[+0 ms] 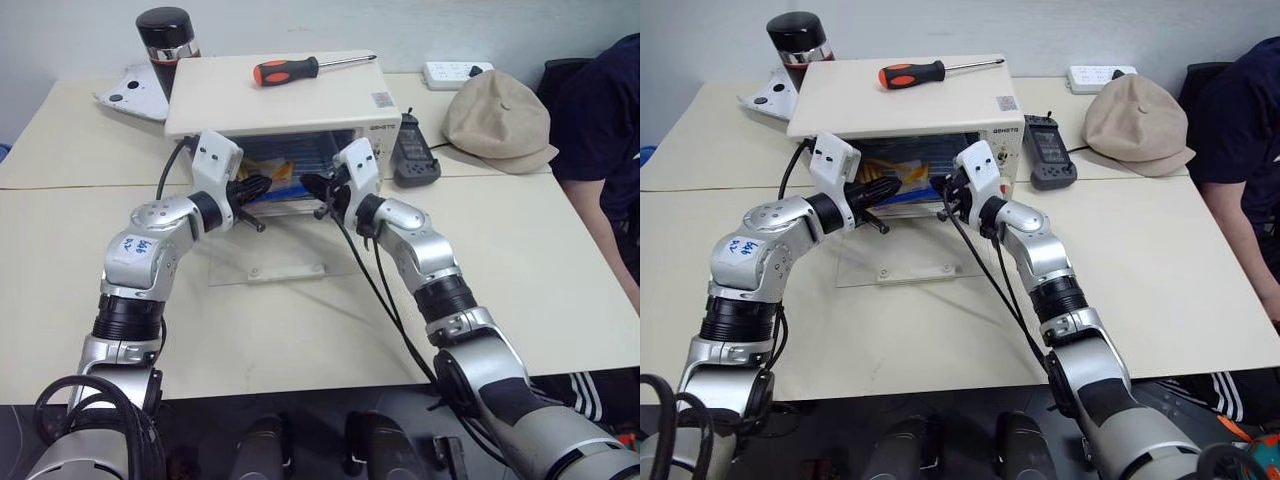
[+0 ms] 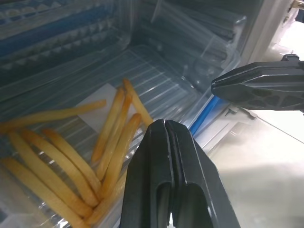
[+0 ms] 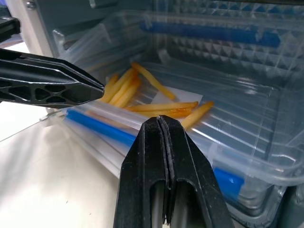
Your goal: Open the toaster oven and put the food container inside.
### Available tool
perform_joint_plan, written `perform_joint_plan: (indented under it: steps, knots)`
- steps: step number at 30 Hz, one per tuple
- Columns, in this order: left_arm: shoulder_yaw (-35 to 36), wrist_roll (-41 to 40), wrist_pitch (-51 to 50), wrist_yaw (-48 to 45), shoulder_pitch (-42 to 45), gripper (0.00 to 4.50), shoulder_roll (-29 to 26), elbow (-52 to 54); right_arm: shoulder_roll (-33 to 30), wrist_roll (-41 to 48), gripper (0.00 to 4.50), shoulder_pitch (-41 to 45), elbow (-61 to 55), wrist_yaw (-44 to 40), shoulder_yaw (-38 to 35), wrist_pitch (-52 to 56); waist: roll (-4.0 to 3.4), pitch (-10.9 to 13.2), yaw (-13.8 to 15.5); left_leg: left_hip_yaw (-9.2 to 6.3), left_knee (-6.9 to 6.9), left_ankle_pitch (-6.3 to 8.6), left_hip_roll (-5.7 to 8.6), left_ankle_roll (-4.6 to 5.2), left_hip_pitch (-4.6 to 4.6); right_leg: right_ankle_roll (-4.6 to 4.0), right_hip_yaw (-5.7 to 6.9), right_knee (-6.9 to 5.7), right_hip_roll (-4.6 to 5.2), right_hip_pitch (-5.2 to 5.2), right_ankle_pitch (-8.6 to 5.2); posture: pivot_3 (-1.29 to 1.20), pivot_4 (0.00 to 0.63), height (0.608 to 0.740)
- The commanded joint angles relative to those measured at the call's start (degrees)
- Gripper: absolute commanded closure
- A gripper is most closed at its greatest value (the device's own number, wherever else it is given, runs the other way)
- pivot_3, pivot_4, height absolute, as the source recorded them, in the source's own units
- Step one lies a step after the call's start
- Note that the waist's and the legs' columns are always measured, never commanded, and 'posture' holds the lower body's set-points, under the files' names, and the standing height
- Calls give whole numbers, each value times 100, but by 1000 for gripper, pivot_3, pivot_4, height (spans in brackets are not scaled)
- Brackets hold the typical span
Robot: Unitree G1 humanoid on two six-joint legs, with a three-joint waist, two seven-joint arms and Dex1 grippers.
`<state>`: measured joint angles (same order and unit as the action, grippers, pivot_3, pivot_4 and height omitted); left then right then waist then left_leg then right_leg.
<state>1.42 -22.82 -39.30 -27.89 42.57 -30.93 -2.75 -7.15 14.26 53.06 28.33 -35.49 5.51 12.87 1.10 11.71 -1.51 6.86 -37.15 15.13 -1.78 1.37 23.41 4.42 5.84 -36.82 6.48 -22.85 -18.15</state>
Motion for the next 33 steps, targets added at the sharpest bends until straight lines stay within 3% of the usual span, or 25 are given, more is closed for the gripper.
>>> perform_joint_plan:
  steps: [1,3,7,10,15,19,24,30,33]
  knots:
    - [447,-586,-430,-564,-255,4083,-411,902,-412,475,4500,-521,-1445,-431,-139,763,0,0,-12,-1,1,0,0,0,0,0,-3,-1,0,0,0,0,150,740]
    - [738,-1040,-775,-983,-550,3659,-802,1480,-826,875,4500,-1095,-2569,-722,-125,1524,0,0,-13,-7,8,0,-2,-1,1,0,-2,2,0,-1,0,0,150,740]
    - [1363,-1802,-1239,-1738,-1043,2374,-1635,2148,-1794,1592,4500,-2162,-4228,-1226,-122,2664,-1,1,-16,-14,9,6,-3,-4,3,0,0,15,1,0,-4,0,150,740]
    - [1698,-1896,-1120,-2370,-1453,1448,-2342,2422,-2211,1793,4500,-2820,-4811,-1249,-271,2988,-1,0,-16,-10,11,7,-3,-7,-11,-1,-3,32,2,10,-6,0,150,740]
    - [2295,-2173,-1187,-3669,-2096,33,-3603,2449,-2297,1697,4500,-3643,-4990,-861,-252,3200,-1,1,-5,-13,17,18,-4,-26,-17,-14,-1,31,3,7,-13,0,150,740]
    - [2524,-2096,-942,-4206,-2462,33,-4071,2467,-1940,1295,4500,-3745,-4525,-404,-25,2873,-1,1,-7,-11,19,29,-3,-43,-17,-16,-3,35,4,5,-14,0,150,740]
    - [2542,-1886,-655,-4008,-2393,33,-4112,2369,-1284,954,4500,-3468,-3707,35,-52,2343,-1,1,-12,-11,18,24,-4,-37,-16,-19,-2,32,3,4,-16,0,150,740]
    - [2593,-1843,-646,-3935,-2431,33,-4093,2023,-987,1574,4500,-2615,-3559,-142,-566,2497,-5,4,-19,-10,20,18,-5,-27,-11,-20,-3,25,0,-5,-17,0,150,740]
    - [2682,-1837,-650,-3795,-2387,0,-3998,1748,-1457,2187,3608,-2137,-3852,-546,-941,3062,-8,5,-13,-5,17,17,-5,-23,-5,-20,-7,10,0,-16,-17,0,150,740]
